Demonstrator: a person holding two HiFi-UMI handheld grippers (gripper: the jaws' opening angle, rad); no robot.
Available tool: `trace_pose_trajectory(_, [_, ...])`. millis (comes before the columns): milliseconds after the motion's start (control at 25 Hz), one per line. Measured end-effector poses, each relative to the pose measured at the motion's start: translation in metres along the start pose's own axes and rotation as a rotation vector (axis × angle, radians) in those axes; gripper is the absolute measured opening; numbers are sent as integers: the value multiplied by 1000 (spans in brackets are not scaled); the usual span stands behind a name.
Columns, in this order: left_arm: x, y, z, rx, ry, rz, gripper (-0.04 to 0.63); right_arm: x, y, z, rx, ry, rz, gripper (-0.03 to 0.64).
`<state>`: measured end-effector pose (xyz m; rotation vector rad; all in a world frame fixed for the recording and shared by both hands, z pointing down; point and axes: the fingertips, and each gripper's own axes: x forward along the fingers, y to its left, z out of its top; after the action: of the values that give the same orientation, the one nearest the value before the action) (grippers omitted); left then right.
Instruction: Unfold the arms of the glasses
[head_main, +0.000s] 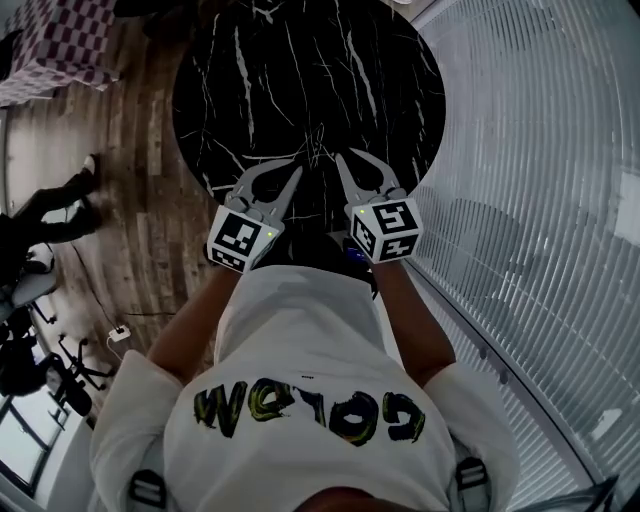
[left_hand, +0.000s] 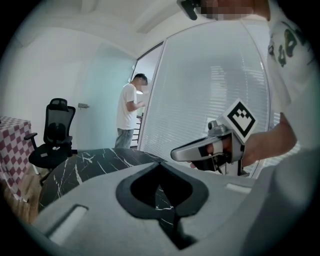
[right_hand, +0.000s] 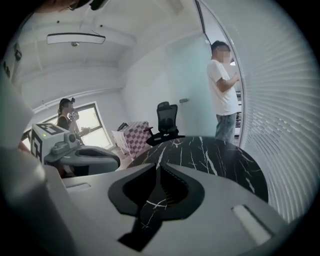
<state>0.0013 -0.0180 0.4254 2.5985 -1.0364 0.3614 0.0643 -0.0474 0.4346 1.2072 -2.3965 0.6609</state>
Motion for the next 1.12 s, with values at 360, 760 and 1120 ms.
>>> trace_pose_trajectory(360, [42,23,-59,-8,113,-24,15,54,-27,-75,91,213,0,49])
trace_pose_trajectory(760, [77,50,-137,-17,248,-30,17,107,-49,-145,181,387,-3,66])
trace_pose_trajectory(1120, [93,54,-191,-19,333,-53,45,129,-50,-183,248,466,-6,100])
